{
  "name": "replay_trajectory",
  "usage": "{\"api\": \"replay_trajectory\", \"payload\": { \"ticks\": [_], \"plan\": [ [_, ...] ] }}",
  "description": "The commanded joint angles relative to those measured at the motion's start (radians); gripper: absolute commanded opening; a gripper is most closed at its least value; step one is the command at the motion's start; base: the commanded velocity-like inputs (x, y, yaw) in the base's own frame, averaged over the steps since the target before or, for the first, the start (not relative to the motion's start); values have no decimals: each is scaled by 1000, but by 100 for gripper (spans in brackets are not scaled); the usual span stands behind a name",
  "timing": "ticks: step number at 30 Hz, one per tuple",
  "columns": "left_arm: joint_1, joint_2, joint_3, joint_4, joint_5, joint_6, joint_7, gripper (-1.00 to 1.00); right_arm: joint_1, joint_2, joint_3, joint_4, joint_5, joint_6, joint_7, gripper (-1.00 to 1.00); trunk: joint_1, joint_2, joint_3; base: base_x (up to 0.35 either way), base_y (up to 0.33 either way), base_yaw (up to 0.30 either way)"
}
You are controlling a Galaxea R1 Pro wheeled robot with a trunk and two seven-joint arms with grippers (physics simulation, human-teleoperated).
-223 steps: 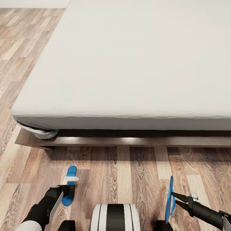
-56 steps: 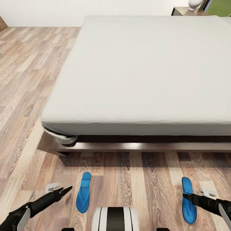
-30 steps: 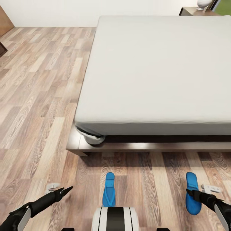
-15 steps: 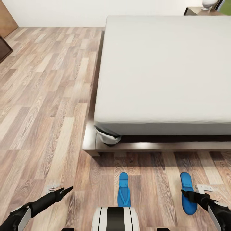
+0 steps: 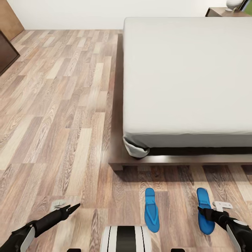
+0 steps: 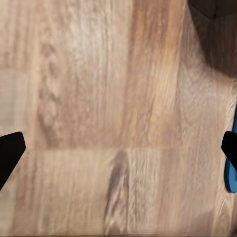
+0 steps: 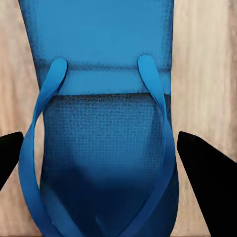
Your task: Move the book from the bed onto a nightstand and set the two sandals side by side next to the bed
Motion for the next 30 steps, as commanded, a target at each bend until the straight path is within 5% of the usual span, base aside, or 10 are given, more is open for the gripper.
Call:
{"api": "replay_trajectory", "payload": {
  "ticks": [1,30],
  "plan": [
    [-1,-1,1,1,7,10,-4,100,0,1,-6,-3,6,6,9,-100,0,0,-1,0,293,0],
    [-1,-2,1,1,6,10,-4,100,0,1,-6,-3,7,6,10,-100,0,0,-1,0,270,0]
  ]
}}
